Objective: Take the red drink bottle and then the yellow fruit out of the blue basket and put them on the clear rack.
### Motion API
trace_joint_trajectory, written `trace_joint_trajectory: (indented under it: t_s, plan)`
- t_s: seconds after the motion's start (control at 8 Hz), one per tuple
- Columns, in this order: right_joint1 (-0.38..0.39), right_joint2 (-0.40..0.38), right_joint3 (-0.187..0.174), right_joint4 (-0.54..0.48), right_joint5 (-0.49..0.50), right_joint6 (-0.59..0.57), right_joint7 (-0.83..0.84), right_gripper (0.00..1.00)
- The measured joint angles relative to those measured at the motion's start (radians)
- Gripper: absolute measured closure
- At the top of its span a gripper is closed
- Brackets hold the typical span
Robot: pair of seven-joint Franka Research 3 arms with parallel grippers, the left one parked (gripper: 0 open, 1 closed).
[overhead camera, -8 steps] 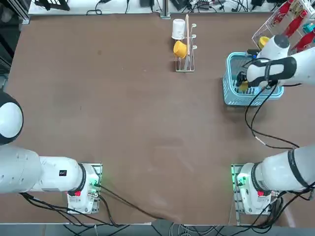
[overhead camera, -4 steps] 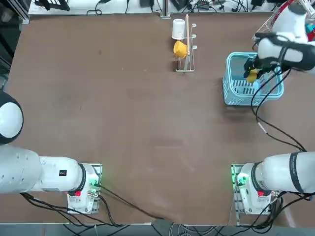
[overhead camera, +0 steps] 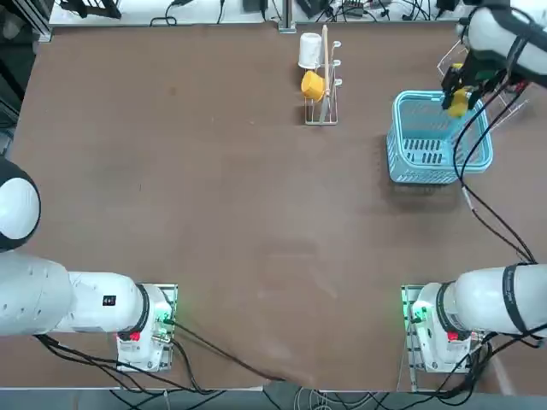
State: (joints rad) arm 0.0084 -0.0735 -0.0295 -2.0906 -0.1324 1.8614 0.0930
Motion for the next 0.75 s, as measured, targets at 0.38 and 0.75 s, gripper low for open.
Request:
trace_joint_trajectory:
  t_s: [0.38,0.75]
  plan:
    - [-0.004,0.168,-0.003,0.149,-0.162,-0.008,-0.114,0.16]
    - [-0.035,0.342,-0.017,0.3,-0.262,-0.002,-0.314,0.16]
